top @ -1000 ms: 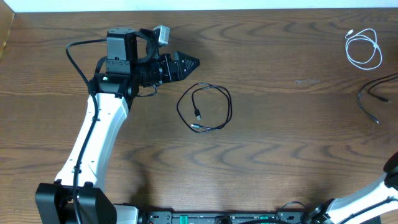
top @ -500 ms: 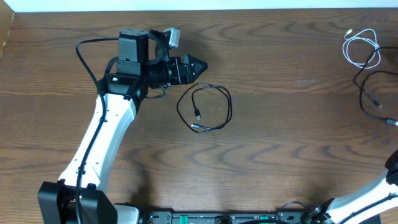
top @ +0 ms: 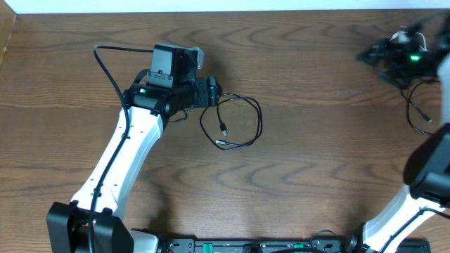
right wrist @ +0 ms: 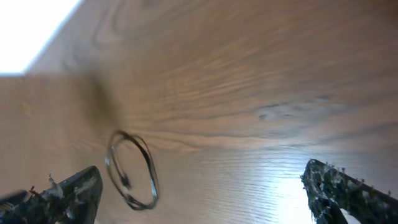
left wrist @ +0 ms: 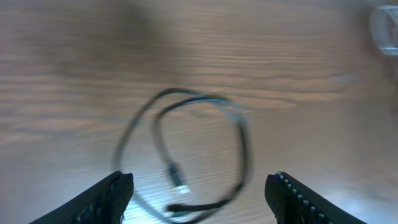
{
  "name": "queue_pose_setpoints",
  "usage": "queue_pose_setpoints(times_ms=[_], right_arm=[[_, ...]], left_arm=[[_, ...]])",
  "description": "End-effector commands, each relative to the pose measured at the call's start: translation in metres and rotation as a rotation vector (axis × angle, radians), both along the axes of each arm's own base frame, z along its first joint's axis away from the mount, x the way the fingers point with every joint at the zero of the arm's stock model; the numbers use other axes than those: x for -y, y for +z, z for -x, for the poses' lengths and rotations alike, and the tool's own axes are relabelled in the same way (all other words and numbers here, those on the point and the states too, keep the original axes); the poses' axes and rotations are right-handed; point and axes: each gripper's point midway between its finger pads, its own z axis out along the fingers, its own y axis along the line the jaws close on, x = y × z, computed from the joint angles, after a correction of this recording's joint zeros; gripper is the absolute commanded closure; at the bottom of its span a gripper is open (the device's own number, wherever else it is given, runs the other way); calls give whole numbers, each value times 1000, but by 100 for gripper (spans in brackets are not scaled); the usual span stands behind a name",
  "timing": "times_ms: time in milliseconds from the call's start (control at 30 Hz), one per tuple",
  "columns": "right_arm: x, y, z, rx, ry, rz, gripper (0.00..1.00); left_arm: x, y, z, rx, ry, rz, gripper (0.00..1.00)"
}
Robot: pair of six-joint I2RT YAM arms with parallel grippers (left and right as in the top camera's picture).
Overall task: Untangle cables
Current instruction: 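Reach the right gripper down and grasp the coiled black cable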
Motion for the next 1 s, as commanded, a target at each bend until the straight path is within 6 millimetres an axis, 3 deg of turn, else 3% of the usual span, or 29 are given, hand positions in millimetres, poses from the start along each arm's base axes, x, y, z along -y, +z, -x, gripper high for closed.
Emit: queue_pose_setpoints(times_ms=[0,200,333,467,567,667,867,967], right_arm=[[-47,-9,-2,-5,136,137,6],[-141,-39,12,-82,299,290,18],[-182,-59,22,-116,359,369,23],[-229,-84,35,-168,381,364,39],[-252,-103,45,-228,354,363,47],[-262,-120,53,-264,351,399,48],[-281,-128,61,-204,494,445,48],[-278,-132,60,-183,492,540,50]], left_arm=[[-35,-14,-5,1,96,-196,27],[-86,-22,0,-37,233,-382,27],[-103,-24,2,-63,276,-385,27],[-110,-24,2,-69,292,-385,27],[-109,-24,1,-67,293,-384,27],[-109,-24,1,-66,292,-384,27],[-109,-23,0,-63,293,-382,27],[-106,-23,-1,-58,284,-363,27]])
